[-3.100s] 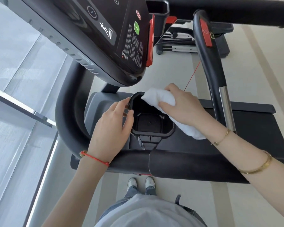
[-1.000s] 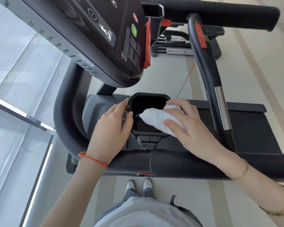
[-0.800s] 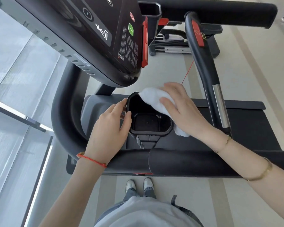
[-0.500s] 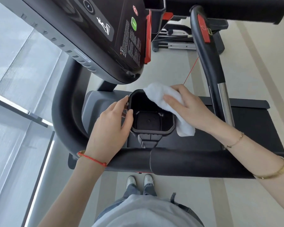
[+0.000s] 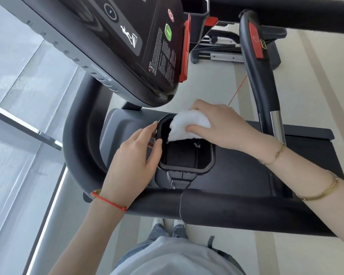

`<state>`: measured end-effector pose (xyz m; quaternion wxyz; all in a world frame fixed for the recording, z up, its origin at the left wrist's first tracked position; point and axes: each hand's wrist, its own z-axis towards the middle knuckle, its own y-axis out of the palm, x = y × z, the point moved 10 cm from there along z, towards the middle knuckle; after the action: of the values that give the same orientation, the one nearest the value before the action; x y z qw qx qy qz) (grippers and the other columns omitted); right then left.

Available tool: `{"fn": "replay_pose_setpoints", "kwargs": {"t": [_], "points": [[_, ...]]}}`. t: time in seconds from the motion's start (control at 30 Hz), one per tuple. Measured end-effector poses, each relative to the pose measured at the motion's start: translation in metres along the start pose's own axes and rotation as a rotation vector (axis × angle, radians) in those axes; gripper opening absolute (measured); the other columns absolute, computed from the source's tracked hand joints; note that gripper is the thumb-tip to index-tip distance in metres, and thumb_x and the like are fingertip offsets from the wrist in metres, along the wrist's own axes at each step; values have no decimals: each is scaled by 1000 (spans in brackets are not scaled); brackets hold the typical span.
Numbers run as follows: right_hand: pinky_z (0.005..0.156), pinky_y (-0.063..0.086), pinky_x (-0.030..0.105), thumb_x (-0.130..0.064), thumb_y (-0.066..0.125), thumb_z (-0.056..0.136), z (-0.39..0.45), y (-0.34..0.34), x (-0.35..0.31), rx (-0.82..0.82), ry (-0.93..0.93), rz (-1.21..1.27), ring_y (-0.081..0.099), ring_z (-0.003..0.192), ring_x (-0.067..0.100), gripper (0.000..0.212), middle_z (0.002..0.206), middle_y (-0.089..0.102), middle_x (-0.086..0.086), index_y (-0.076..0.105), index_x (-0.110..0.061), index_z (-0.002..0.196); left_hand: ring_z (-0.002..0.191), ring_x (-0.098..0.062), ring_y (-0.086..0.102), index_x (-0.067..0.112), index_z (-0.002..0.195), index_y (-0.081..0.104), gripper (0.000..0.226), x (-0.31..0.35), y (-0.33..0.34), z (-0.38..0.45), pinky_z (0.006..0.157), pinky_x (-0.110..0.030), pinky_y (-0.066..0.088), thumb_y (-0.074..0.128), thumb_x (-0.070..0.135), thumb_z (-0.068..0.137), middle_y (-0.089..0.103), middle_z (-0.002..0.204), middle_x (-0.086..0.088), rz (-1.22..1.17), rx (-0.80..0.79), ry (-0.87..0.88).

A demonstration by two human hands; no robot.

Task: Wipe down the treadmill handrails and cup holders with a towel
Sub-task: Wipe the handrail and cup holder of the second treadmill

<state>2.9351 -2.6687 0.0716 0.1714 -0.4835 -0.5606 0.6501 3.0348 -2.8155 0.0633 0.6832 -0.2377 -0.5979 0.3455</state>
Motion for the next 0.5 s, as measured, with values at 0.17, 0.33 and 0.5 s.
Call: {"fn": "replay_pose_setpoints", "kwargs": {"t": [0.17, 0.33, 0.5], "points": [[72, 43, 36, -36, 59, 91, 4, 2, 3, -45, -23, 61, 55, 88, 22, 26, 91, 61, -3, 53, -21, 111, 91, -9, 62, 17, 143, 50, 43, 2, 0, 0, 84, -32, 54, 51, 27, 100, 65, 109, 3, 10, -2, 2], [69, 33, 34, -40, 60, 91, 26, 9, -33, -80, -178, -110, 50, 84, 20, 37, 95, 51, -11, 48, -25, 122, 94, -11, 64, 16, 141, 52, 42, 0, 2, 1, 85, -35, 54, 50, 28, 101, 66, 111, 2, 1, -3, 18], [69, 44, 36, -49, 66, 82, 23, 5, -13, -44, -56, 4, 57, 84, 20, 25, 85, 63, -10, 58, -33, 99, 92, -4, 61, 19, 142, 52, 43, 0, 0, 0, 87, -26, 52, 50, 29, 100, 65, 113, 4, 2, 3, 7]]}}
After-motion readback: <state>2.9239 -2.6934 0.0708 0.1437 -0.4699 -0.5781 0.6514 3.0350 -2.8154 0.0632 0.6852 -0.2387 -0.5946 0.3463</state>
